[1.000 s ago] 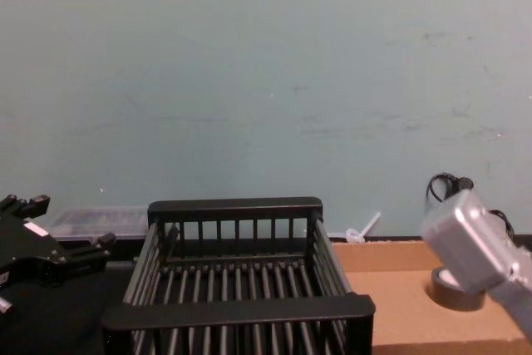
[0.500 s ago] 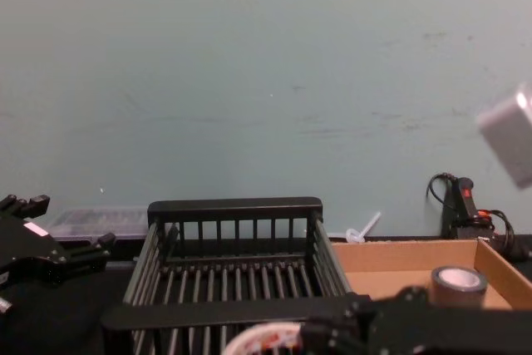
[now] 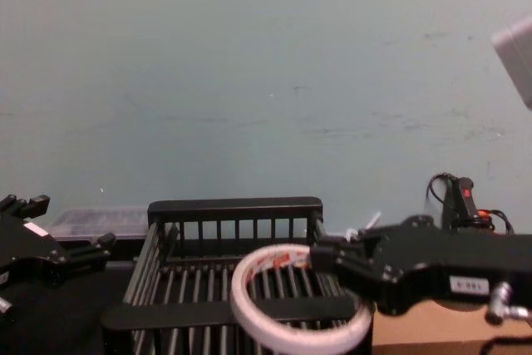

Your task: Pick up the white tape and place it into the black box , Pick up the silver tape and place it into the brown box.

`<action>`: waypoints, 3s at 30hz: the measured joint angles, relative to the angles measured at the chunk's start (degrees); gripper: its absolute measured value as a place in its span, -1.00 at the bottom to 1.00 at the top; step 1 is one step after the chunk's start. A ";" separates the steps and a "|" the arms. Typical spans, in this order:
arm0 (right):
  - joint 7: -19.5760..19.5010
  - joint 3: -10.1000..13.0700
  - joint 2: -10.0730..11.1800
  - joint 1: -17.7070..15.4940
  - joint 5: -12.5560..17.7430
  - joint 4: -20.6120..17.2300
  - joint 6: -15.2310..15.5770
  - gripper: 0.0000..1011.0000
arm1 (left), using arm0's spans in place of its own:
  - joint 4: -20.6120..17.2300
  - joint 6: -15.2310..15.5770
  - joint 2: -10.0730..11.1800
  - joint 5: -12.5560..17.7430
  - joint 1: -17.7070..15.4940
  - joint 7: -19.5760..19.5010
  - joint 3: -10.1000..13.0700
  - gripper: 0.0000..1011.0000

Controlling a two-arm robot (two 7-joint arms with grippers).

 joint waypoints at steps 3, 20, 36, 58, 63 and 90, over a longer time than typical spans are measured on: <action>-0.07 0.01 -0.57 1.25 0.04 1.13 -0.03 -0.80 | 0.00 0.00 0.00 0.00 0.00 0.00 0.00 0.98; -0.61 -1.07 -6.34 10.99 -1.46 13.55 -1.57 -0.80 | 0.00 0.00 0.00 0.00 0.00 0.00 0.00 0.98; -1.26 -1.83 -14.59 20.59 -3.30 30.02 -2.50 -0.80 | 0.00 0.00 0.00 0.00 0.00 0.00 0.00 0.98; -0.99 -2.45 -19.44 24.66 -5.89 40.10 -2.14 -0.80 | 0.00 0.00 0.00 0.00 0.00 0.00 0.00 0.98; -0.99 -2.44 -19.37 24.66 -5.80 40.02 -2.10 -0.80 | 0.00 0.00 0.00 0.00 0.00 0.00 0.00 0.98; -0.95 -2.39 -19.28 24.62 -5.57 39.79 -2.09 0.71 | 0.00 0.00 0.00 0.00 0.00 0.00 0.00 0.98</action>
